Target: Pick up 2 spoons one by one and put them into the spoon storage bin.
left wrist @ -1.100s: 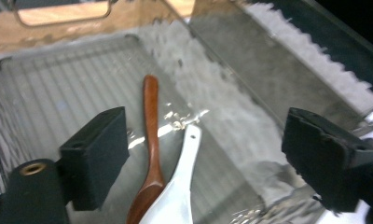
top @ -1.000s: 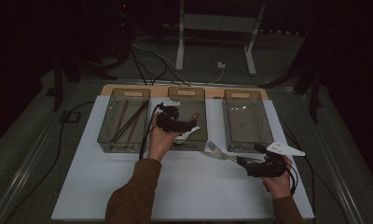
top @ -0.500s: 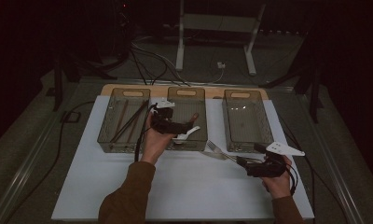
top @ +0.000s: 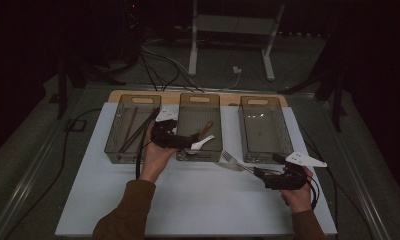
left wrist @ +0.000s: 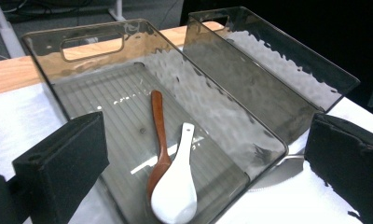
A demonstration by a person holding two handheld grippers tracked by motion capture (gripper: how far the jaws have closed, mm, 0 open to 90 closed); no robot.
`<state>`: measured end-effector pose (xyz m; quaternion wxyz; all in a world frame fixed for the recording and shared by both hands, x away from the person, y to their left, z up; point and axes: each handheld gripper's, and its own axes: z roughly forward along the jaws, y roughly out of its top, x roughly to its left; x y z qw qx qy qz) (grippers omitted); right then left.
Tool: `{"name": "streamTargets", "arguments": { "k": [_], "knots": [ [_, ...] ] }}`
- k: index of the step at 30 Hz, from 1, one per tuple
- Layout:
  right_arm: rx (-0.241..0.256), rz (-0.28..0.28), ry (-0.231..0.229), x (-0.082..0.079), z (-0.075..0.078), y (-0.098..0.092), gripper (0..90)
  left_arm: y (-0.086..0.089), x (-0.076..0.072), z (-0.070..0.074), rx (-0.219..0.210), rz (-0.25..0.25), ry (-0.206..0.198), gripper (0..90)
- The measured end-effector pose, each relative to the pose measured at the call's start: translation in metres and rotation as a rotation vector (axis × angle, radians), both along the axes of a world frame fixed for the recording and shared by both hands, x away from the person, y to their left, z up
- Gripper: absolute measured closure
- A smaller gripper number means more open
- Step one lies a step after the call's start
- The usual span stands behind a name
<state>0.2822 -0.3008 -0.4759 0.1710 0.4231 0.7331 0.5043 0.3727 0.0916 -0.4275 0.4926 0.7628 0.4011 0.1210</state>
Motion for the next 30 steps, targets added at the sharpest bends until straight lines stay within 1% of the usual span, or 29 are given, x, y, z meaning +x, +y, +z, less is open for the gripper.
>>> {"name": "streamTargets", "arguments": {
  "k": [2, 6, 8, 11, 12, 14, 16, 19, 22, 25, 28, 30],
  "knots": [
    [0.0, 0.0, -0.001, 0.0, 0.0, 0.0, 1.7, 0.006, -0.006, 0.002, 0.0, 0.005, -0.021, 0.6],
    [0.003, -0.002, -0.006, 0.0, 0.0, 0.0, 1.7, 0.017, -0.016, 0.002, -0.003, 0.017, -0.04, 0.6],
    [0.006, -0.005, -0.007, 0.0, 0.0, 0.0, 1.7, 0.026, -0.021, 0.002, -0.003, 0.028, -0.048, 0.6],
    [0.007, -0.006, -0.012, 0.0, 0.0, 0.0, 1.7, 0.037, -0.029, 0.001, -0.02, 0.042, -0.06, 0.6],
    [0.008, -0.005, -0.013, 0.0, 0.001, 0.0, 1.7, 0.042, -0.033, 0.001, -0.021, 0.048, -0.071, 0.6],
    [0.008, -0.005, -0.017, 0.0, 0.001, 0.0, 1.7, 0.048, -0.039, 0.0, -0.018, 0.055, -0.078, 0.6],
    [0.01, -0.005, -0.02, 0.0, 0.001, 0.0, 1.7, 0.056, -0.046, -0.002, -0.021, 0.065, -0.088, 0.6],
    [0.013, -0.004, -0.033, 0.0, 0.001, 0.0, 1.7, 0.067, -0.055, -0.006, -0.006, 0.078, -0.098, 0.6],
    [0.02, -0.01, -0.044, 0.0, 0.002, -0.001, 1.7, 0.077, -0.064, -0.01, -0.011, 0.097, -0.106, 0.6],
    [0.034, -0.01, -0.066, -0.001, 0.002, -0.001, 1.7, 0.086, -0.073, -0.015, -0.019, 0.119, -0.117, 0.6],
    [0.034, -0.012, -0.085, -0.001, 0.003, -0.001, 1.8, 0.092, -0.082, -0.019, -0.013, 0.135, -0.135, 0.6],
    [0.028, -0.015, -0.094, -0.001, 0.003, -0.001, 1.7, 0.097, -0.087, -0.022, -0.015, 0.145, -0.138, 0.6]
  ]
}}
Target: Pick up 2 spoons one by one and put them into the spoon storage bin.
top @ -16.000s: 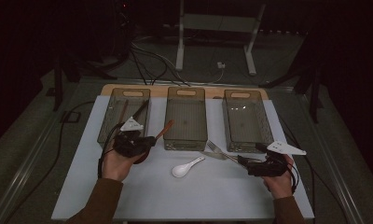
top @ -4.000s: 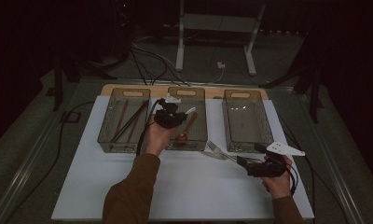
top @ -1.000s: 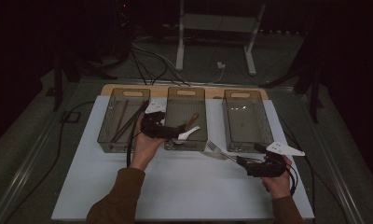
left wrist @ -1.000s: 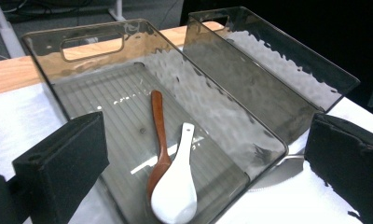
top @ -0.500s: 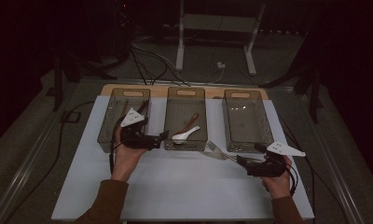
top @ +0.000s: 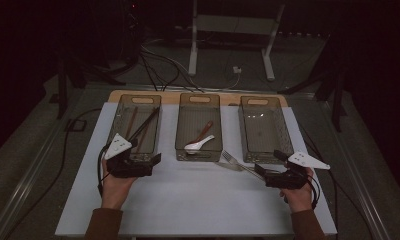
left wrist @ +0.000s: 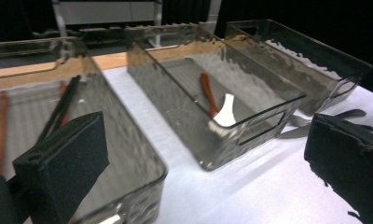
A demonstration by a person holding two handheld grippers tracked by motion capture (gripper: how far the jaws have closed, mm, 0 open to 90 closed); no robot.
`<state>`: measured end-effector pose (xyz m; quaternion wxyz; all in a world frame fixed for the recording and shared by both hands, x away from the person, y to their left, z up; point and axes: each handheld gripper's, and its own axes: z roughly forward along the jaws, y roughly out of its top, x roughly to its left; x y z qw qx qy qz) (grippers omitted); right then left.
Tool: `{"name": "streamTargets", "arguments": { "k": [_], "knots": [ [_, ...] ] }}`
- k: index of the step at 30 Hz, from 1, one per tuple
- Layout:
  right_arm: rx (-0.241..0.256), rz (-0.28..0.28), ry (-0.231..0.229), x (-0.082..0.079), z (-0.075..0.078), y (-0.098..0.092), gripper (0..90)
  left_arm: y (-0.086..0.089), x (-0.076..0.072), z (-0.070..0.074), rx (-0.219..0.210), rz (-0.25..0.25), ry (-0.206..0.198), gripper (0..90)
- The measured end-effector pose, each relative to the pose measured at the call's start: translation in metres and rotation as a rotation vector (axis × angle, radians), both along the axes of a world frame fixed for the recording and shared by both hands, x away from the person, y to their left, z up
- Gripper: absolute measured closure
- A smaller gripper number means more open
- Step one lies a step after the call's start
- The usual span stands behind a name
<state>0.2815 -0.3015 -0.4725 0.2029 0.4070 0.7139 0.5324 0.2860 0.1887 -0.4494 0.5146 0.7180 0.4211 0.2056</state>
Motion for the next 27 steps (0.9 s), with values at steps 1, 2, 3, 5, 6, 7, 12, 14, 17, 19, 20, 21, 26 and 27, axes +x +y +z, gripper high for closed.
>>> {"name": "streamTargets", "arguments": {
  "k": [1, 2, 3, 5, 6, 7, 12, 14, 17, 19, 20, 21, 26, 27],
  "knots": [
    [0.0, -0.002, -0.001, 0.0, 0.0, 0.0, 1.8, 0.003, -0.002, -0.002, 0.001, 0.007, 0.001, 0.6],
    [0.001, -0.003, 0.0, 0.0, 0.001, 0.0, 1.8, 0.005, -0.004, -0.004, 0.007, 0.014, 0.002, 0.6],
    [0.001, -0.003, 0.002, 0.0, 0.001, 0.0, 1.8, 0.007, -0.006, -0.006, 0.011, 0.021, 0.004, 0.6],
    [-0.002, -0.006, 0.006, 0.001, 0.002, -0.001, 1.8, 0.013, -0.01, -0.009, 0.003, 0.027, 0.006, 0.6],
    [-0.002, -0.006, 0.01, 0.002, 0.003, -0.001, 1.8, 0.015, -0.012, -0.01, 0.004, 0.032, 0.006, 0.6],
    [-0.001, -0.005, 0.011, 0.002, 0.004, -0.002, 1.7, 0.018, -0.014, -0.012, 0.007, 0.038, 0.006, 0.6],
    [-0.019, 0.003, 0.031, 0.006, 0.01, -0.001, 1.7, 0.029, -0.022, -0.018, 0.001, 0.055, 0.017, 0.6],
    [-0.027, 0.007, 0.031, 0.008, 0.011, -0.001, 1.7, 0.032, -0.024, -0.019, 0.002, 0.063, 0.013, 0.6],
    [-0.038, 0.009, 0.036, 0.01, 0.011, -0.001, 1.7, 0.034, -0.027, -0.019, -0.003, 0.065, 0.008, 0.6],
    [-0.046, 0.01, 0.043, 0.012, 0.011, -0.001, 1.7, 0.034, -0.029, -0.02, -0.001, 0.059, 0.007, 0.6],
    [-0.051, 0.01, 0.047, 0.012, 0.011, -0.001, 1.7, 0.034, -0.03, -0.022, 0.003, 0.059, 0.004, 0.6],
    [-0.057, 0.011, 0.051, 0.013, 0.011, 0.0, 1.7, 0.035, -0.031, -0.023, 0.004, 0.058, 0.002, 0.6],
    [-0.077, 0.013, 0.056, 0.017, 0.017, 0.001, 1.7, 0.037, -0.034, -0.026, 0.005, 0.064, 0.01, 0.6],
    [-0.081, 0.015, 0.059, 0.019, 0.019, 0.002, 1.7, 0.037, -0.034, -0.026, 0.0, 0.068, 0.008, 0.6]
  ]
}}
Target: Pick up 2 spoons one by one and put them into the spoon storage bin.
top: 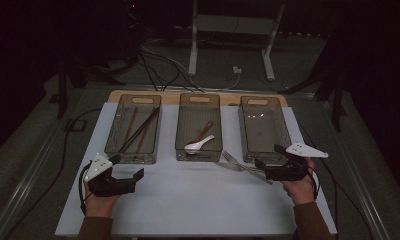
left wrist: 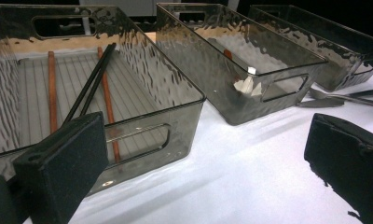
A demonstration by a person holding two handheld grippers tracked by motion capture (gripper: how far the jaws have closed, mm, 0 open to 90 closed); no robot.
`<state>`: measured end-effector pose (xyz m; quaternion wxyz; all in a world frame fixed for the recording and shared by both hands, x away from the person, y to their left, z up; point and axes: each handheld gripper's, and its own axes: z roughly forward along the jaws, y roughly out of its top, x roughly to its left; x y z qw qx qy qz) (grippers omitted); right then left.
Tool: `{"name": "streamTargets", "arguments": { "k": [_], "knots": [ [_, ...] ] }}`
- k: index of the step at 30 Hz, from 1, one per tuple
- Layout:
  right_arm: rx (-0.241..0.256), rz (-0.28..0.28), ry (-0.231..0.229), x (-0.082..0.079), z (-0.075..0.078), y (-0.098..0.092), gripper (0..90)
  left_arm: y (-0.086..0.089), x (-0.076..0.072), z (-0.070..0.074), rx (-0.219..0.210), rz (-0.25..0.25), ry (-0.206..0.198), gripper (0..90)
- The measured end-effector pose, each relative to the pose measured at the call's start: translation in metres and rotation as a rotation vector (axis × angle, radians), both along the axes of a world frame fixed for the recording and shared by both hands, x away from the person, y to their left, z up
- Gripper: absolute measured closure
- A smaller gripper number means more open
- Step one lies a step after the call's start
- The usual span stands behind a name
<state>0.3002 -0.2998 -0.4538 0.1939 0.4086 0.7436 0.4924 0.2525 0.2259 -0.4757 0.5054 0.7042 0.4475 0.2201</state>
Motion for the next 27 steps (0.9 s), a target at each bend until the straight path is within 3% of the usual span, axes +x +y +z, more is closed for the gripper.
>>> {"name": "streamTargets", "arguments": {
  "k": [13, 27],
  "knots": [
    [-0.104, 0.031, 0.058, 0.015, 0.008, 0.019, 1.7, 0.006, -0.003, 0.002, -0.023, 0.028, -0.026, 0.6],
    [-0.129, 0.078, 0.093, 0.026, 0.007, 0.043, 1.7, 0.008, -0.004, 0.001, -0.036, 0.037, -0.025, 0.6]
  ]
}}
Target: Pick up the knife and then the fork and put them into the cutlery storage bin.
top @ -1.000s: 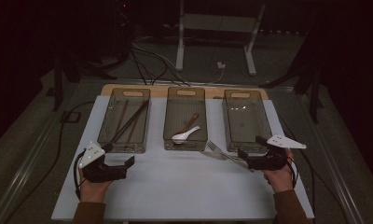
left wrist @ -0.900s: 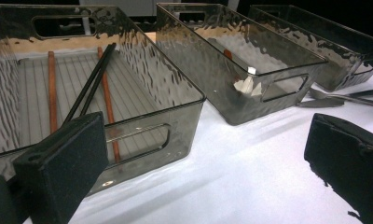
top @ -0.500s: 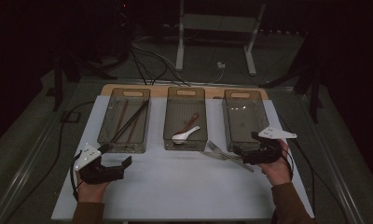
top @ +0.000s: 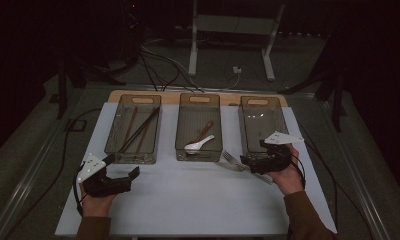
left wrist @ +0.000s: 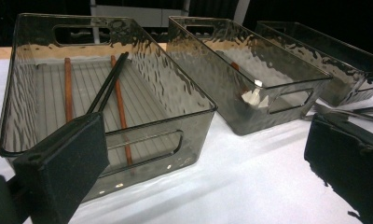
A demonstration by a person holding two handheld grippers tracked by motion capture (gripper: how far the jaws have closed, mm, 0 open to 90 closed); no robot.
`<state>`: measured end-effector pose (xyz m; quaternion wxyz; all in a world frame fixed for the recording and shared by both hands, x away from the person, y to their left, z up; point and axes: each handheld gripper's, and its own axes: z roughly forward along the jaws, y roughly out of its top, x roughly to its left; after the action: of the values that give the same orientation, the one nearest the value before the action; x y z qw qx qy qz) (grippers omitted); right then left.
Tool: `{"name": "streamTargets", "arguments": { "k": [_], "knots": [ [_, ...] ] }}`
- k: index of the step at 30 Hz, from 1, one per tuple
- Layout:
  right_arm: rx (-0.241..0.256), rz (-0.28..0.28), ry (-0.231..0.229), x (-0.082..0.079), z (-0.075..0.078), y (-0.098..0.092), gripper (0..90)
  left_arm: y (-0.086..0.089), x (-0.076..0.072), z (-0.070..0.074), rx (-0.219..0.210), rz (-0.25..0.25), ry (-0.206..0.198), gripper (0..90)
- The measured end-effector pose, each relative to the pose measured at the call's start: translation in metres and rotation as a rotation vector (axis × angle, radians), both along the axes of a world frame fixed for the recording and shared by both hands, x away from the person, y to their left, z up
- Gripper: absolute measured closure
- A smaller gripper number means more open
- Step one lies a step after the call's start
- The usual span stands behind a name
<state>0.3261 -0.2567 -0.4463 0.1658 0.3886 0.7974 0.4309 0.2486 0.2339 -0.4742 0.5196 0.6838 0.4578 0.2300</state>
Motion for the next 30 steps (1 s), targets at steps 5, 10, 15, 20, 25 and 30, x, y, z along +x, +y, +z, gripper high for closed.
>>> {"name": "streamTargets", "arguments": {
  "k": [5, 10, 15, 20, 25, 30],
  "knots": [
    [-0.012, 0.021, 0.038, 0.003, -0.004, 0.005, 1.8, 0.0, 0.0, 0.0, -0.003, 0.002, -0.001, 0.6],
    [-0.051, 0.038, 0.075, 0.007, -0.01, 0.008, 4.9, 0.0, 0.0, 0.0, -0.002, 0.004, 0.0, 0.6],
    [-0.098, 0.052, 0.101, 0.009, -0.014, 0.01, 7.9, 0.0, 0.0, 0.0, -0.003, 0.003, -0.001, 0.6],
    [-0.124, 0.043, 0.082, 0.007, -0.014, 0.009, 15.1, 0.001, -0.001, 0.001, -0.004, 0.005, -0.005, 0.6],
    [-0.091, 0.048, 0.031, -0.002, -0.009, 0.005, 17.7, 0.001, -0.001, 0.0, -0.006, 0.005, -0.003, 0.6],
    [-0.107, 0.083, 0.044, -0.008, -0.013, 0.003, 21.8, -0.001, -0.001, 0.0, -0.001, 0.0, 0.0, 0.6]
  ]
}}
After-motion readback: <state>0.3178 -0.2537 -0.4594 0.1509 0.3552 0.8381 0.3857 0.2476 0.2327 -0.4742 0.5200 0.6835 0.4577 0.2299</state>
